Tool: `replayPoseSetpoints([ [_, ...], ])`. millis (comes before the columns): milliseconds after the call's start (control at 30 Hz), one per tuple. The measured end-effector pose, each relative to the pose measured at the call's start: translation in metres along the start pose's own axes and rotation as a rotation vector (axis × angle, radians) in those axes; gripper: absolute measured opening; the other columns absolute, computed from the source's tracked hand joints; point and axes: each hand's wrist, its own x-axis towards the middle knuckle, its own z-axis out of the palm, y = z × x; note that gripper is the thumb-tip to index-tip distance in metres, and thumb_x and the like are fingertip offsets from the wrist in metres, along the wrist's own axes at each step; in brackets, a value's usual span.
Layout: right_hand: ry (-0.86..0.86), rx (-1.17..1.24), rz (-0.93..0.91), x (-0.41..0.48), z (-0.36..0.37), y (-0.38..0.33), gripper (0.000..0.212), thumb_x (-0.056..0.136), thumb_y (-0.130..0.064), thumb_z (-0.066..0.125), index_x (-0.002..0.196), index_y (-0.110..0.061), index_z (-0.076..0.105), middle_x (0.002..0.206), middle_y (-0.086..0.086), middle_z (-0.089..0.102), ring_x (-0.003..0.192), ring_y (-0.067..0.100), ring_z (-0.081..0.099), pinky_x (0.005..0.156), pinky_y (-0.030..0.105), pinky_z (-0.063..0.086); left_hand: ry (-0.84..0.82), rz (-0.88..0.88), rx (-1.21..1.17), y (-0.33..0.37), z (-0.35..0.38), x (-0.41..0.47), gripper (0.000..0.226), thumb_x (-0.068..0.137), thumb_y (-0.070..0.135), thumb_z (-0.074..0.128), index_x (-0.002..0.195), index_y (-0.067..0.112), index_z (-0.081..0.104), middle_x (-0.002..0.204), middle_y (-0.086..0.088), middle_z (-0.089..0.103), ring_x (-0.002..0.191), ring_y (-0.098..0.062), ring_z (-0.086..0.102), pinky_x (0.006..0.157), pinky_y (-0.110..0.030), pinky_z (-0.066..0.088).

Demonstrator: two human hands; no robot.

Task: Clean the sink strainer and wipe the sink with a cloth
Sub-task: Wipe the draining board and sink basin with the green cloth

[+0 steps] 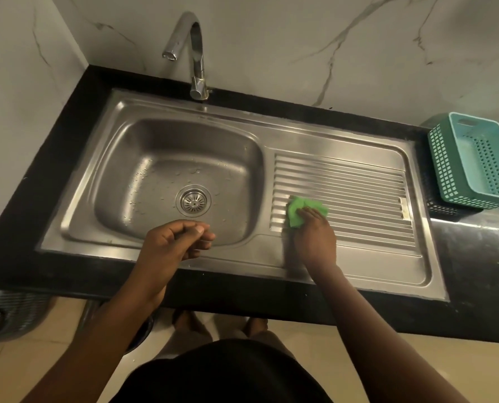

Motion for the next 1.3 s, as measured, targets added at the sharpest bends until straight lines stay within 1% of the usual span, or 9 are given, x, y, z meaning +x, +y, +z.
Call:
replayPoseSetpoints([
  [367, -0.311, 0.031, -0.436, -0.082, 0.043, -0.086, 0.052, 0.092, -0.007, 0.057, 0.142, -0.023, 0.059, 0.149, -0.001, 0.059, 0.144, 0.020, 0.047, 0.115, 0.040, 0.043, 0.097, 0.009, -0.005, 0.012, -0.011, 0.012, 0.017, 0.103, 0.018, 0.065, 0.104, 0.016, 0.081, 0.100, -0.007, 0.085, 0.094, -0.024, 0.081, 0.085, -0.037, 0.060],
  [567, -0.383, -0.040, -0.565, -0.075, 0.005, -0.036, 0.053, 0.098, -0.020, 0.061, 0.148, -0.035, 0.051, 0.150, -0.009, 0.056, 0.141, 0.014, 0.048, 0.113, 0.039, 0.048, 0.128, 0.038, -0.006, 0.025, -0.032, 0.016, 0.020, 0.104, 0.020, 0.064, 0.100, 0.024, 0.083, 0.101, -0.006, 0.085, 0.096, -0.023, 0.081, 0.080, -0.031, 0.058],
  [700, -0.413, -0.069, -0.568, -0.059, -0.025, -0.005, 0.046, 0.099, -0.026, 0.060, 0.144, -0.036, 0.057, 0.146, -0.012, 0.059, 0.137, 0.009, 0.047, 0.110, 0.031, 0.048, 0.168, 0.035, -0.009, 0.025, -0.053, 0.014, 0.020, 0.104, 0.020, 0.063, 0.100, 0.024, 0.082, 0.101, -0.006, 0.084, 0.097, -0.024, 0.081, 0.083, -0.034, 0.059],
  [833, -0.439, 0.025, -0.456, -0.059, -0.014, -0.026, 0.044, 0.097, -0.055, 0.058, 0.135, -0.035, 0.063, 0.137, -0.022, 0.053, 0.123, 0.000, 0.047, 0.100, 0.017, 0.038, 0.251, 0.008, -0.044, 0.022, -0.075, 0.007, 0.019, 0.105, 0.016, 0.061, 0.103, 0.019, 0.080, 0.100, -0.007, 0.084, 0.098, -0.028, 0.080, 0.089, -0.040, 0.060],
  [933, -0.433, 0.041, -0.386, -0.059, 0.007, -0.045, 0.034, 0.098, -0.039, 0.064, 0.130, -0.029, 0.069, 0.136, -0.013, 0.059, 0.119, 0.004, 0.052, 0.092, 0.006, 0.031, 0.317, -0.001, -0.073, 0.020, -0.096, 0.000, 0.019, 0.106, 0.014, 0.060, 0.107, 0.014, 0.079, 0.099, -0.008, 0.084, 0.097, -0.028, 0.078, 0.092, -0.043, 0.059],
  [1000, -0.451, 0.089, -0.398, -0.060, 0.017, -0.067, 0.029, 0.099, -0.030, 0.065, 0.126, -0.027, 0.072, 0.134, -0.008, 0.065, 0.113, -0.008, 0.046, 0.085, -0.004, 0.030, 0.357, -0.003, -0.084, 0.018, -0.112, -0.006, 0.019, 0.106, 0.014, 0.061, 0.107, 0.014, 0.079, 0.102, -0.010, 0.084, 0.099, -0.031, 0.078, 0.093, -0.044, 0.059],
  [1067, -0.495, 0.158, -0.501, -0.062, 0.031, -0.099, 0.026, 0.098, -0.025, 0.067, 0.123, -0.024, 0.075, 0.130, -0.004, 0.070, 0.114, -0.009, 0.047, 0.094, -0.007, 0.028, 0.389, -0.001, -0.092, 0.014, -0.128, -0.013, 0.018, 0.105, 0.016, 0.062, 0.106, 0.016, 0.080, 0.104, -0.012, 0.083, 0.102, -0.033, 0.078, 0.094, -0.045, 0.059],
  [1167, -0.527, 0.203, -0.593, -0.062, 0.058, -0.158, 0.027, 0.099, -0.024, 0.065, 0.124, -0.025, 0.075, 0.130, -0.003, 0.070, 0.121, 0.011, 0.060, 0.109, 0.015, 0.040, 0.426, -0.009, -0.102, 0.010, -0.151, -0.021, 0.017, 0.105, 0.018, 0.064, 0.107, 0.018, 0.081, 0.105, -0.009, 0.084, 0.102, -0.031, 0.080, 0.094, -0.045, 0.061],
  [1300, -0.544, 0.258, -0.652, -0.060, 0.086, -0.238, 0.028, 0.098, -0.017, 0.066, 0.123, -0.019, 0.076, 0.124, 0.005, 0.072, 0.114, 0.025, 0.065, 0.103, 0.035, 0.050, 0.526, 0.007, -0.098, 0.004, -0.180, -0.028, 0.017, 0.103, 0.021, 0.066, 0.112, 0.015, 0.080, 0.104, -0.009, 0.084, 0.101, -0.028, 0.080, 0.091, -0.041, 0.062],
])
